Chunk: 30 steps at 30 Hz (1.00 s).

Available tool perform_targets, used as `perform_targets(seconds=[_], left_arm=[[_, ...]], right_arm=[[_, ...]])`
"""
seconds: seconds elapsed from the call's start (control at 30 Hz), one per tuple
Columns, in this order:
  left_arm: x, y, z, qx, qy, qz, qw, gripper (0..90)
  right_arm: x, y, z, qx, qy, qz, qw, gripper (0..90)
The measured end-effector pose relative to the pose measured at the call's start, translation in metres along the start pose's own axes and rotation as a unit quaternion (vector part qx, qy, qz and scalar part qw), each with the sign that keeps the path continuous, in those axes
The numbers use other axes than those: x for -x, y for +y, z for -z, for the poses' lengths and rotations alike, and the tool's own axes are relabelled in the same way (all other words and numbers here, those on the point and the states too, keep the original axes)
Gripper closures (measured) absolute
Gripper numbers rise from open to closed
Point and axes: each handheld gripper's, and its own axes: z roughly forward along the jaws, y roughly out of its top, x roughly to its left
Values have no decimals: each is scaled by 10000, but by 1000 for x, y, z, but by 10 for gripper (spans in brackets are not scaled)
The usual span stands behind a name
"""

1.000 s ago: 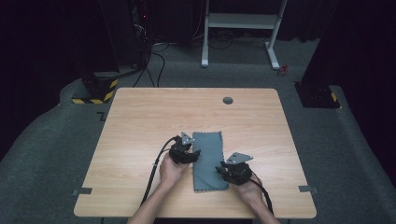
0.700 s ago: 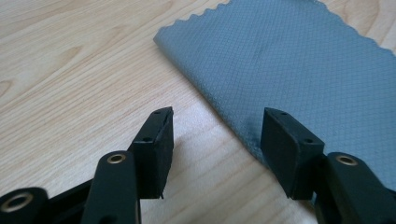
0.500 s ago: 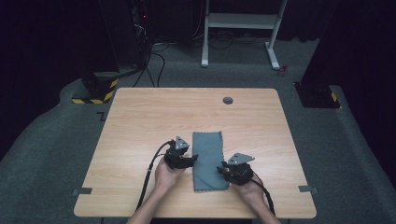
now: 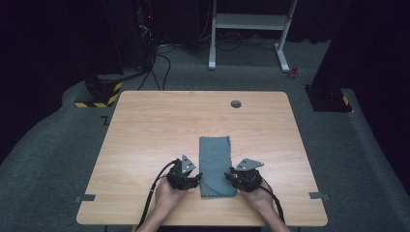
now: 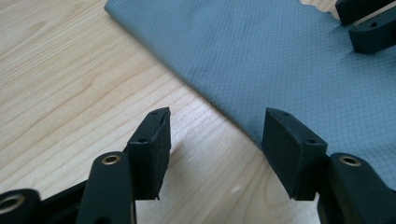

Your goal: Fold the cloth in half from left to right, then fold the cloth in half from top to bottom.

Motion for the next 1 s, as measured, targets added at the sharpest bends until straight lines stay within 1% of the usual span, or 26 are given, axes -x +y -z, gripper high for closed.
perform_targets(seconds=[0.03, 0.07, 0.13, 0.2, 0.27, 0.3, 0.33, 0.37, 0.4, 0.43, 0.47, 0.5, 0.57, 0.6, 0.63, 0.83, 0.9, 0.93, 1.0], left_arm=[[0, -1, 2, 34, -103, 94, 9999, 427], [1, -1, 6, 134, -213, 177, 9995, 425], [7, -1, 9, 247, -380, 319, 9985, 420], [13, 0, 11, 229, -480, 297, 9981, 411], [20, -1, 9, 125, -416, 117, 9990, 408], [23, -3, 7, 38, -346, 38, 9994, 406], [23, -5, 6, 3, -313, 7, 9995, 404], [24, -7, 6, -12, -298, 45, 9995, 403], [22, -9, 6, 34, -298, 85, 9995, 401], [22, -11, 6, 60, -330, 187, 9993, 400], [21, -12, 7, 88, -260, 146, 9995, 395], [22, -13, 7, 126, -303, 215, 9992, 387], [22, -14, 8, 142, -246, 182, 9994, 385], [22, -15, 7, 146, -278, 225, 9993, 383], [22, -15, 8, 138, -280, 225, 9993, 380], [22, -15, 8, 128, -232, 248, 9993, 355], [22, -15, 8, 127, -239, 255, 9993, 354], [22, -15, 8, 128, -238, 256, 9993, 354], [22, -15, 8, 123, -247, 258, 9993, 354]], right_arm=[[0, 0, 0, 0, 0, 0, 10000, 660], [0, 0, 0, 0, 0, 1, 10000, 660], [0, 0, 0, 1, 0, 0, 10000, 656], [0, 1, 0, -23, 6, -10, 10000, 652], [0, 2, 0, -48, -10, 29, 10000, 651], [0, 2, 0, -51, -6, 30, 10000, 649], [-1, 1, 0, -37, -6, 13, 10000, 649], [-1, 1, 0, -22, -4, 19, 10000, 648], [0, 0, 0, -16, 3, 3, 10000, 645], [0, 0, 0, -1, 14, 24, 10000, 644], [0, 0, 0, 2, 17, 31, 10000, 643], [0, 0, 0, -5, 17, 27, 10000, 640], [-1, 0, 0, -8, -4, 32, 10000, 633], [-1, 0, 0, 1, -26, 50, 10000, 628], [-1, 0, 0, 1, -35, 56, 10000, 625], [0, -1, 1, 9, -42, 72, 10000, 599], [1, -1, 1, -20, -30, 13, 10000, 564], [3, -1, 1, -26, -5, -68, 10000, 546], [5, -1, 1, -33, -39, -112, 9999, 515]])
